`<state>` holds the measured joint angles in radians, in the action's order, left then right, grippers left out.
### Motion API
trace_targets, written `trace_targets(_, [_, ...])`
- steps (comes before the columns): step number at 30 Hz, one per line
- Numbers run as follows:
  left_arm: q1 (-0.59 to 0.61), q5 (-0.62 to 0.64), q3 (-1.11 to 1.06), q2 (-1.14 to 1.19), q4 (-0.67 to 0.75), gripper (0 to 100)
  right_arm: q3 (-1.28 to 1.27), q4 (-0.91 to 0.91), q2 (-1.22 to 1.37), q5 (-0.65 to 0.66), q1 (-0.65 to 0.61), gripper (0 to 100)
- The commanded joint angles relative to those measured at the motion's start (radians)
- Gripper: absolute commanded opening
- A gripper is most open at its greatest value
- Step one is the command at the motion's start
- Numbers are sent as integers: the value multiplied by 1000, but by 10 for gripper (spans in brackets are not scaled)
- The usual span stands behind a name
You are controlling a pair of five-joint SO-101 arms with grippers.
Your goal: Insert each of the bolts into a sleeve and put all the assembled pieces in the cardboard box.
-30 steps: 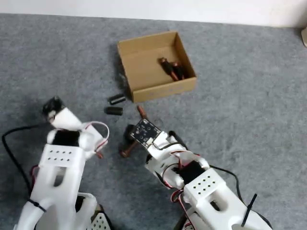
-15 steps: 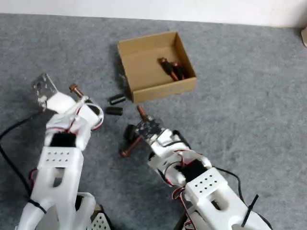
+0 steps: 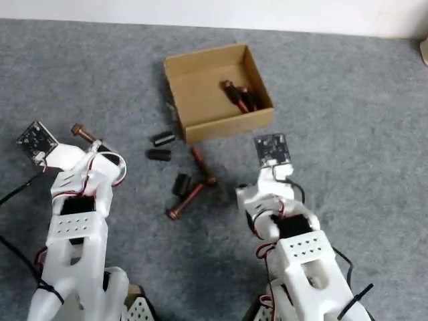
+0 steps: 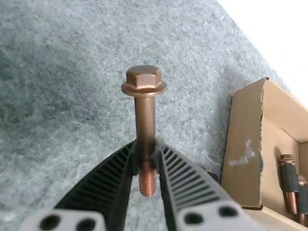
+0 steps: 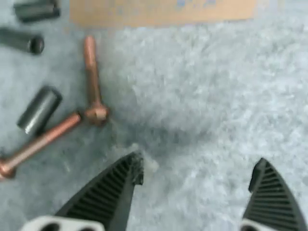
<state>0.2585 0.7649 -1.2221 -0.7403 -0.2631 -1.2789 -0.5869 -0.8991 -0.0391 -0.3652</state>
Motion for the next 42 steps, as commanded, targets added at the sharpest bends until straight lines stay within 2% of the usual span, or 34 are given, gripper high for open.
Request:
trace_targets(1, [8, -6, 12, -12, 29, 5, 5, 54, -7, -31, 10, 324])
trace_targets(3, [8, -6, 12, -12, 29, 5, 5, 53, -7, -23, -7, 324])
trace_targets(7, [8, -8, 12, -12, 29, 5, 7, 53, -7, 80, -97, 324])
trace_targets(9, [13, -8, 12, -12, 31, 5, 12, 47, -7, 78, -145, 324])
trace_targets(14, [15, -8, 12, -12, 31, 5, 88, 45, -4, -98, -308, 324])
trace_targets(18, [15, -3, 12, -12, 31, 5, 131, 85, -4, -109, -423, 324])
trace_targets(23, [31, -2, 5, -12, 72, 5, 131, 165, -2, -262, -466, 324])
trace_targets(29, [54, -2, 7, -12, 78, 5, 137, 166, 8, -304, -464, 324])
trace_targets(33, [58, 0, 8, -12, 78, 5, 154, 171, 200, -350, -447, 324])
trace_targets(42, [59, 0, 7, -12, 78, 5, 638, 56, 791, -473, -473, 324])
